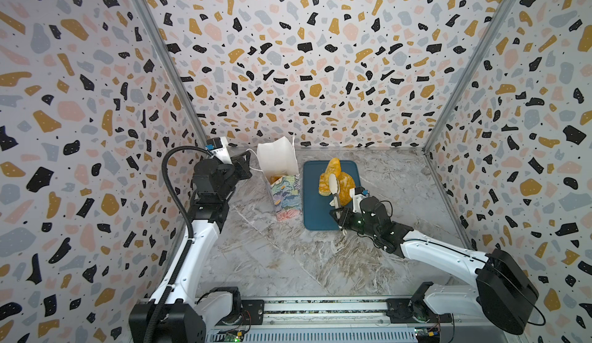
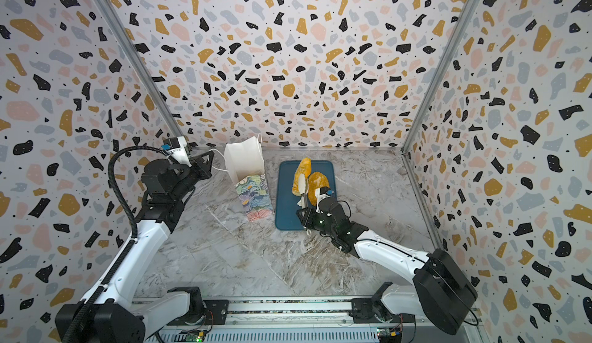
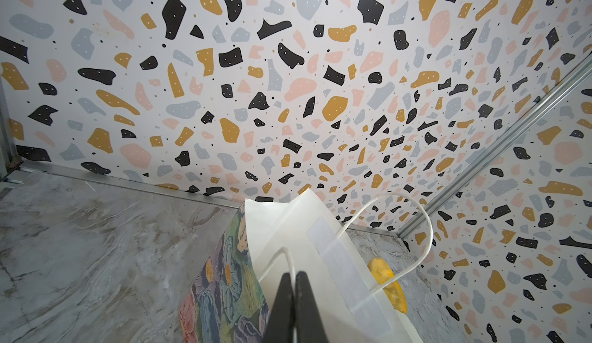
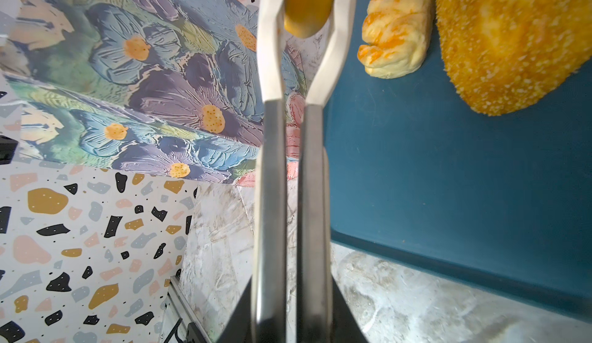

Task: Place the fake bread into the paper bag
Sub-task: 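Close the tongs on the small orange bun with the right gripper, then lift the orange bun in the tongs and carry it over the bag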

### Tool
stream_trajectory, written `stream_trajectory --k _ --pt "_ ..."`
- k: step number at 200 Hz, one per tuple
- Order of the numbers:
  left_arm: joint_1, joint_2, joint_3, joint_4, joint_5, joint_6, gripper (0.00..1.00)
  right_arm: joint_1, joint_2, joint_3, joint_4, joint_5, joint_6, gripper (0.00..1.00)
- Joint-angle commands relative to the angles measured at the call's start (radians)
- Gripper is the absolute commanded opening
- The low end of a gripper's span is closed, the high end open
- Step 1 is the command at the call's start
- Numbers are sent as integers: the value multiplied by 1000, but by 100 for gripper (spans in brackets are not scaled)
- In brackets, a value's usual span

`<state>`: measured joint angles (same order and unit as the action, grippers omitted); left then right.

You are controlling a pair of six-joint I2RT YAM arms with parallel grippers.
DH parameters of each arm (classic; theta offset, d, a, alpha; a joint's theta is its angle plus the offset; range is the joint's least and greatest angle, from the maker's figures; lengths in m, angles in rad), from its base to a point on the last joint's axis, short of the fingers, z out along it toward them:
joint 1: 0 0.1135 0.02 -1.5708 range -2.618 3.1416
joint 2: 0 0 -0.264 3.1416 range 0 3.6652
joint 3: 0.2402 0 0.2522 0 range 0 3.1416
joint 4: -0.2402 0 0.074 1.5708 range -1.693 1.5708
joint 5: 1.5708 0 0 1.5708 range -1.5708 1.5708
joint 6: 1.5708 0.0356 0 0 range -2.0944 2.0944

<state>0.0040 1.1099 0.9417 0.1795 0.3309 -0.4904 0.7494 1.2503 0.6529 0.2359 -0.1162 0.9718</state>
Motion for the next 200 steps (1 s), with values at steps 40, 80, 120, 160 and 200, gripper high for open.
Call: stream_trajectory --k 40,80,120,160,200 --pt "-4 -19 11 51 3 -2 0 34 -77 70 -111 82 -100 11" --pt "-4 -14 11 51 13 1 0 57 -99 128 -190 126 -148 11" --pt "-4 -11 12 49 17 -1 0 74 -110 188 -249 162 -184 11" --pt "-4 -11 14 48 19 0 0 97 -105 249 -301 200 -224 11" --pt "-4 -10 14 48 18 1 0 122 -90 319 -355 217 -247 11"
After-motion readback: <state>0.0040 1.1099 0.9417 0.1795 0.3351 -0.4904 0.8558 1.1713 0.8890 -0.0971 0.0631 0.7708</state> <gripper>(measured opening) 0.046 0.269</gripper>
